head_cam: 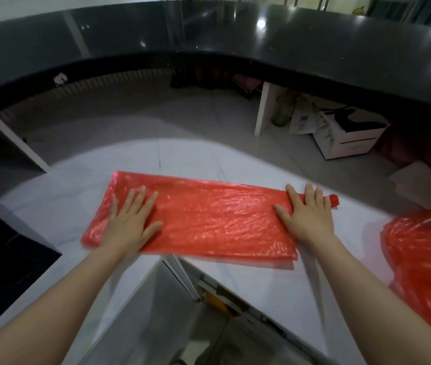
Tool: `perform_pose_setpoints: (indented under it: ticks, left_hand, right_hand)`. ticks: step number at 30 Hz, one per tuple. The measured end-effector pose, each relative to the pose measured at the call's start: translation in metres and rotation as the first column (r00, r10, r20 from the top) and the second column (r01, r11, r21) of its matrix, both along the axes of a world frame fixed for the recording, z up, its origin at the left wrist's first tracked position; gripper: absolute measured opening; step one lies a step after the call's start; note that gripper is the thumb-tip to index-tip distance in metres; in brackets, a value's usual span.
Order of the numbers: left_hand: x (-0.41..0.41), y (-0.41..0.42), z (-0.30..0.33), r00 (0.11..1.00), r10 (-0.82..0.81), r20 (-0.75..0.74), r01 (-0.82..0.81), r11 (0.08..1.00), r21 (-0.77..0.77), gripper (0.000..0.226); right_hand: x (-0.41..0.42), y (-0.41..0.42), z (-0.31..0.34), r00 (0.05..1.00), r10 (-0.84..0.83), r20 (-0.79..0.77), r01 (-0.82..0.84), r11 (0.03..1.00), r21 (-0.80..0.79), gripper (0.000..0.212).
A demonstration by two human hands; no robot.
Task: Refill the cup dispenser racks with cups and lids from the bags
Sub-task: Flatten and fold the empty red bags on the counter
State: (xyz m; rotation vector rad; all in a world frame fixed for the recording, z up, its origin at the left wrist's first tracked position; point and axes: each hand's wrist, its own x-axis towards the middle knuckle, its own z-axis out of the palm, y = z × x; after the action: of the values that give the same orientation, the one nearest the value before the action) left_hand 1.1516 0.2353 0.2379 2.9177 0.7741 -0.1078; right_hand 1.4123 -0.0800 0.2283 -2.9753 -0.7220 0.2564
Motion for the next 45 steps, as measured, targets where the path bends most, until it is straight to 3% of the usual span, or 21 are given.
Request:
perform_pose_setpoints:
  ticks: [2,4,6,9,13,17,20,23,26,30,36,45]
  left_hand:
    - [0.005,-0.014,0.008,0.980,0.047,0.195,-0.047,0.999,-0.002,0.076]
    - [0.011,-0.038,0.013,0.963,0.065,0.262,-0.041,0.995,-0.093,0.067]
    - [0.017,-0.068,0.015,0.974,-0.001,0.224,0.048,0.978,-0.203,0.064]
    - [0.021,-0.107,0.009,0.973,-0.189,0.133,0.217,0.945,-0.246,0.068]
    - [0.016,-0.118,-0.005,0.972,-0.218,0.093,0.235,0.936,-0.260,0.073]
    - [0.009,-0.108,-0.011,0.964,-0.261,0.051,0.266,0.941,-0.209,0.079]
    - [0.009,-0.101,-0.007,0.943,-0.328,0.055,0.331,0.916,-0.226,0.067]
    - [0.009,-0.092,0.000,0.927,-0.360,0.109,0.376,0.895,-0.239,0.047]
    - [0.000,-0.087,0.006,0.928,-0.307,0.213,0.348,0.918,-0.190,0.052]
    - [-0.018,-0.088,0.005,0.930,-0.273,0.248,0.326,0.923,-0.206,0.062]
    - [-0.024,-0.087,0.007,0.918,-0.148,0.367,0.227,0.957,-0.180,0.041]
    - [0.018,-0.034,0.022,0.945,-0.048,0.325,0.101,0.984,-0.148,0.054]
  right_hand:
    - [-0.006,0.000,0.002,0.996,-0.085,-0.005,0.085,0.996,-0.004,0.080]
    - [-0.016,0.004,0.008,0.988,-0.155,-0.002,0.155,0.987,-0.040,0.082]
    - [-0.029,0.011,0.017,0.982,-0.189,-0.017,0.187,0.979,-0.082,0.085]
    - [-0.053,0.016,0.029,0.988,-0.151,-0.022,0.147,0.980,-0.134,0.090]
    - [-0.074,0.006,0.043,0.999,-0.041,0.012,0.043,0.981,-0.188,0.074]
    - [-0.070,-0.006,0.050,0.995,0.090,0.038,-0.090,0.996,-0.001,0.070]
    - [-0.065,0.001,0.046,0.937,0.348,0.016,-0.345,0.923,0.169,0.064]
    - [-0.065,0.013,0.036,0.824,0.563,-0.059,-0.548,0.820,0.168,0.057]
    - [-0.066,0.014,0.024,0.801,0.584,-0.132,-0.572,0.811,0.123,0.055]
    - [-0.068,0.012,0.022,0.806,0.589,-0.058,-0.582,0.806,0.108,0.056]
    - [-0.066,0.030,0.039,0.822,0.568,0.042,-0.555,0.782,0.283,0.033]
    - [-0.049,0.121,0.057,0.841,0.540,-0.006,-0.514,0.805,0.297,0.051]
